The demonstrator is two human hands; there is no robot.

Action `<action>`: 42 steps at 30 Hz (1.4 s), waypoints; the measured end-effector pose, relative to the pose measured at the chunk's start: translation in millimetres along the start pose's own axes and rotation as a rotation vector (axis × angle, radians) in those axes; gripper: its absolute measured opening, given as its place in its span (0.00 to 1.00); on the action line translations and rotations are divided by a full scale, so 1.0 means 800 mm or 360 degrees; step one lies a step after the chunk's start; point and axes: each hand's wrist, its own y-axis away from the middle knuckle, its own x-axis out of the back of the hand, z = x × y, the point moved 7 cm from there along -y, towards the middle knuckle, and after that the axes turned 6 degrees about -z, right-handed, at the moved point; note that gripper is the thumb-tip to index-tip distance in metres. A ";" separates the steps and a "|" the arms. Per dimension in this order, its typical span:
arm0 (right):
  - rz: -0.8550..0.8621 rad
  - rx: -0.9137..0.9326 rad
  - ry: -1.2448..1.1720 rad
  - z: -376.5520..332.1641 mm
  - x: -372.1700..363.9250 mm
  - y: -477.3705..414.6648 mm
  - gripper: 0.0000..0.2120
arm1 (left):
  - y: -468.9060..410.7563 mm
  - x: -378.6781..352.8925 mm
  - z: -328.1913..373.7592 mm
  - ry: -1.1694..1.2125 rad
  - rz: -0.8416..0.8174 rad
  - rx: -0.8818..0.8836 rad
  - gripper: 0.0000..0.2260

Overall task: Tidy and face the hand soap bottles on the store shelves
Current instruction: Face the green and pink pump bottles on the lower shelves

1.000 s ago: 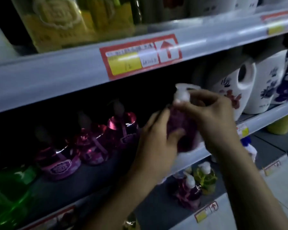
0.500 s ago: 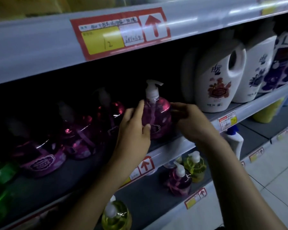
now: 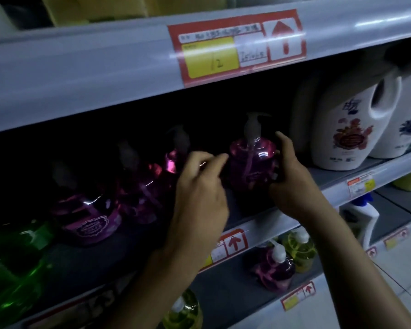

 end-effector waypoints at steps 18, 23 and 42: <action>-0.0123 0.0118 0.0034 -0.040 -0.002 0.013 0.40 | 0.040 0.051 -0.061 -0.0034 -0.0045 0.0181 0.18; -0.0290 0.0161 -0.0015 -0.058 -0.014 0.039 0.43 | 0.062 0.036 -0.057 0.0125 -0.0098 0.0250 0.19; 0.0058 0.0484 0.0301 -0.121 -0.047 0.082 0.25 | 0.089 0.070 -0.075 0.0130 -0.0018 0.0185 0.18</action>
